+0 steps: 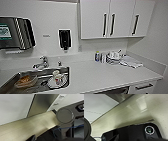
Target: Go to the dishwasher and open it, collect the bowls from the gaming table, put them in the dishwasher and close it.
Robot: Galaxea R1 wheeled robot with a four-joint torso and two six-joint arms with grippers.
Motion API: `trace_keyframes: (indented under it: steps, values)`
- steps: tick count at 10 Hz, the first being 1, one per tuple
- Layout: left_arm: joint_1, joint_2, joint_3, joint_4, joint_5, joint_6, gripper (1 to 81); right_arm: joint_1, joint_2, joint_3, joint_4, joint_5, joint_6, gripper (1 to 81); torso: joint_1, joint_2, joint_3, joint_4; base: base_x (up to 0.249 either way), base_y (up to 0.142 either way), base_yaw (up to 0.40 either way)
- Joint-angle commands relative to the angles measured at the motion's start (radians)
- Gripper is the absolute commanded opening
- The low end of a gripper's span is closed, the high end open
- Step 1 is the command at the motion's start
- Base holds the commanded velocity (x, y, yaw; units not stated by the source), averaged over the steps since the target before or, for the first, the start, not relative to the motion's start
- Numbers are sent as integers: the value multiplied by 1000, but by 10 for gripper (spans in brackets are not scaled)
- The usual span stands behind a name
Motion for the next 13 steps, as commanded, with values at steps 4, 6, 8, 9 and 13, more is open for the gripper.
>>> trace_keyframes:
  steps: [4,6,8,9,13]
  values:
    - [-33,-211,23,134,-142,-118,811,84,-36,43,20,-55,0,811,0,0,2,0,0,0,0]
    - [-37,-257,22,174,-219,-165,811,84,-34,47,20,-55,0,811,0,0,2,0,0,0,0]
    - [-57,-255,72,183,-229,-179,811,84,-34,47,20,-55,0,811,0,0,2,0,0,0,0]
    - [-78,-252,120,197,-194,-179,811,84,-36,47,20,-55,0,811,0,0,2,0,0,0,0]
    - [-144,-321,309,200,-34,-170,811,89,-37,43,20,-55,0,811,0,0,2,0,0,0,0]
